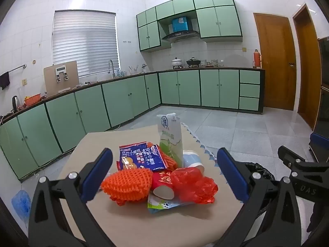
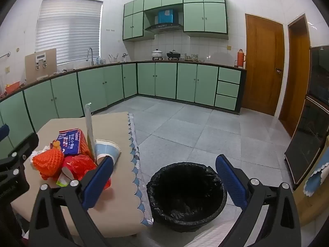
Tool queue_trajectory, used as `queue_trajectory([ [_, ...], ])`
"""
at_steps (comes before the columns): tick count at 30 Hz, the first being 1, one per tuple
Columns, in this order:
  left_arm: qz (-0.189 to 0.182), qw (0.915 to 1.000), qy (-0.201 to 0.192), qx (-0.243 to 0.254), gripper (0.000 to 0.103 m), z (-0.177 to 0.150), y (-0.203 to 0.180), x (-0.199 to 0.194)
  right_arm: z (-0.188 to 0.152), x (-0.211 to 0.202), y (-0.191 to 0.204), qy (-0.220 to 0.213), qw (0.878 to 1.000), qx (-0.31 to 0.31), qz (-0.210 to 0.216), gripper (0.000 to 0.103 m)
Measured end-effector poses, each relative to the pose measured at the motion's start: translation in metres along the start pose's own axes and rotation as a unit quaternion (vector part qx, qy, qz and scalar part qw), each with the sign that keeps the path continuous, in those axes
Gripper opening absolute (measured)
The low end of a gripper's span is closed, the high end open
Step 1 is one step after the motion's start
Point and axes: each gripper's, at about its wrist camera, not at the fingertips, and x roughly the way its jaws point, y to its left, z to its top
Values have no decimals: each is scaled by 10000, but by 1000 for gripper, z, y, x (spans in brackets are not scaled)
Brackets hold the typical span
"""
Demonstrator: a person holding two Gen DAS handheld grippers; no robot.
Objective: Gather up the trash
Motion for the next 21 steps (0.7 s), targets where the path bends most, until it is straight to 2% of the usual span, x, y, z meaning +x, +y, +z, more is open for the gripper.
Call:
queue_trajectory([
  [21, 22, 10000, 7, 15, 98, -3, 2, 1, 2, 1, -2, -20, 10000, 29, -3, 97],
])
